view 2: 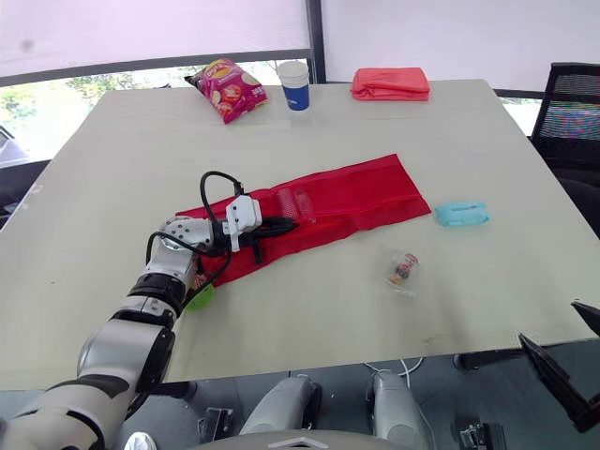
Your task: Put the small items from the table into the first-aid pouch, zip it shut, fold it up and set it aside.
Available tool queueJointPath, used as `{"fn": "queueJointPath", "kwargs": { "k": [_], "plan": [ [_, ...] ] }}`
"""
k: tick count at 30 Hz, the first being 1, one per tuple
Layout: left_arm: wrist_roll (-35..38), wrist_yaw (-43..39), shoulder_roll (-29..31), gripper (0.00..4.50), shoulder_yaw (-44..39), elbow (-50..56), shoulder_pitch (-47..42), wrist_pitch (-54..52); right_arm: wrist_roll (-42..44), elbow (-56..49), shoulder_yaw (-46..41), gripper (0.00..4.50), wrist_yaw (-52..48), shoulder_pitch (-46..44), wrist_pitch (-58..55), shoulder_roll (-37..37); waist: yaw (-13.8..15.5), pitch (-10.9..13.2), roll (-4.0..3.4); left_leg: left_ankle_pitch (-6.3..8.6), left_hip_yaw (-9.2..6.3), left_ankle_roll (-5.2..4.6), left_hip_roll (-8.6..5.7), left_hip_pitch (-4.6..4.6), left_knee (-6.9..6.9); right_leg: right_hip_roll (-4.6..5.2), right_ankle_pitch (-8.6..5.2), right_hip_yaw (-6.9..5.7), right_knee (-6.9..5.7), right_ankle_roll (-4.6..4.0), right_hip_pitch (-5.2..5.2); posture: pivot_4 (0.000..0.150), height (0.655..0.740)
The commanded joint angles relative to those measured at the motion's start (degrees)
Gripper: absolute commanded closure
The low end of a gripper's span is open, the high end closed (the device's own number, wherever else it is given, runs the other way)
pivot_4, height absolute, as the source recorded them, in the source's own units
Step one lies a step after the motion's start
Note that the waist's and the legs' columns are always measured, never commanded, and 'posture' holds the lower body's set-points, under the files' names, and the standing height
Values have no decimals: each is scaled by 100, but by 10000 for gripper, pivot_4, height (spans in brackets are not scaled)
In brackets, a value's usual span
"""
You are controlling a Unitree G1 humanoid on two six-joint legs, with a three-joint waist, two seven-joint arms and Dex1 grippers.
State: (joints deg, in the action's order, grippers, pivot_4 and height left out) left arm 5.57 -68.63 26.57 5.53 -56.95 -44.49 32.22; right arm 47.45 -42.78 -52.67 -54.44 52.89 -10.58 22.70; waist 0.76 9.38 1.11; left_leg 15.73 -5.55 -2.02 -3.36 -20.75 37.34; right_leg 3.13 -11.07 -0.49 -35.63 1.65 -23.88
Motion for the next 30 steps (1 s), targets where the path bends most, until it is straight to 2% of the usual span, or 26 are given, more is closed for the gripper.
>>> {"fn": "queueJointPath", "kwargs": {
  "k": [1,5,7,12,16,22,26,30],
  "plan": [
    [-50,-23,17,45000,-71,-54,-147,151,128,-126,-160,620,-25,115,175,2,-1,0,0,0,1,0,0,0,0,0,0,0,0,0,0,1500,7395],
    [-81,-45,-9,45000,-63,-126,-221,202,10,-20,-94,620,-13,28,208,179,-1,0,0,1,1,-1,0,0,0,1,0,0,0,0,0,1500,7395],
    [-103,-53,-38,45000,-59,-121,-244,206,-62,80,-6,620,24,-148,59,520,-1,0,1,1,2,-1,0,0,0,1,0,0,1,0,0,1500,7395],
    [-138,-32,-128,45000,-46,-92,-296,181,-422,560,450,620,-200,-962,-210,1682,1,3,8,1,11,-3,-2,2,3,0,0,0,1,1,1,1500,7395],
    [-164,-40,-193,45000,-39,-36,-313,178,-834,1362,1216,620,-635,-2123,-304,2813,4,6,14,2,24,-6,-3,1,6,-3,2,4,0,2,0,1500,7395],
    [-113,-130,-326,45000,-32,193,-267,118,-1816,3045,3235,620,-1641,-4363,347,3547,14,15,30,3,23,-9,-7,4,14,-10,3,0,3,1,9,1500,7395],
    [-127,-230,-290,45000,-19,311,-215,131,-2511,4055,4566,620,-2630,-5772,937,3621,5,19,31,2,15,-7,-12,3,16,-13,4,-3,2,-1,9,1500,7395],
    [-110,-290,-220,45000,-39,437,-169,88,-3352,5348,5982,620,-3730,-7590,1775,3312,-81,26,32,-6,37,6,-11,2,34,-12,11,12,-1,0,6,1500,7395]
  ]
}}
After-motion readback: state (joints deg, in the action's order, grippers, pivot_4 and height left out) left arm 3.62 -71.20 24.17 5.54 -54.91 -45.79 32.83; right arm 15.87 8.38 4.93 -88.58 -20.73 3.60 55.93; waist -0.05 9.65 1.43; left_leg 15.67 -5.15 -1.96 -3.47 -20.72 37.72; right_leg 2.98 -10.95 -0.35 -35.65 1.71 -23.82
